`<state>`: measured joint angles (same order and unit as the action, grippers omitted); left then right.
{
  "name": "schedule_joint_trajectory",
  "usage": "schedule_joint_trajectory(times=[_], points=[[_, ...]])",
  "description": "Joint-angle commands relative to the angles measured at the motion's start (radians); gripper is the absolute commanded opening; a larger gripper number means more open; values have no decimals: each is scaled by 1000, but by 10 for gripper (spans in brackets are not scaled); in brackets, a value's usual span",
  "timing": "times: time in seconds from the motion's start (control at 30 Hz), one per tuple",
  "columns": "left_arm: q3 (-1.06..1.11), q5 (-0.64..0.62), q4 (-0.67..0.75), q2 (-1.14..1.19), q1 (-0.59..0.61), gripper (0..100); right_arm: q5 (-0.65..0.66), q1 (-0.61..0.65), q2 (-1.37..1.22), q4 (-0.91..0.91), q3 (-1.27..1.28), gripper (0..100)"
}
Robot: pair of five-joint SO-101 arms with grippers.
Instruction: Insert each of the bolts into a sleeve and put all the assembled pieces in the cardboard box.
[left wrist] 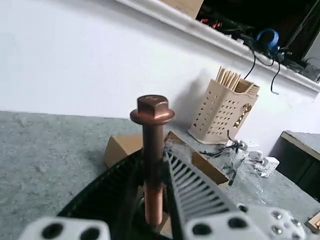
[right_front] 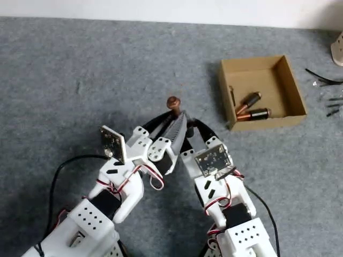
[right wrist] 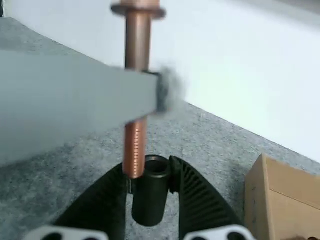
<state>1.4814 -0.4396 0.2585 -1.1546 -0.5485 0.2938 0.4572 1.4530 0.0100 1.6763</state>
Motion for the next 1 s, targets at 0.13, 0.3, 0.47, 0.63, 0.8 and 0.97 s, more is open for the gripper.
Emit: schedule_joint_trajectory(times=[0.13, 0.3, 0.47, 0.63, 0.8, 0.97], points=[[-33, 2, 41, -30, 25, 6, -5, 30, 16, 7, 111, 4], [-35, 2, 58, -10, 25, 6, -5, 48, 16, 5, 113, 4], [-104, 2, 61, 162, 25, 6, -5, 42, 16, 5, 113, 4], [-119, 2, 61, 234, 25, 6, -5, 19, 16, 8, 113, 4], [-128, 2, 61, 236, 53, 6, -5, 18, 16, 7, 113, 4], [-74, 20, 52, 231, 21, 6, -5, -18, 16, 13, 113, 4]])
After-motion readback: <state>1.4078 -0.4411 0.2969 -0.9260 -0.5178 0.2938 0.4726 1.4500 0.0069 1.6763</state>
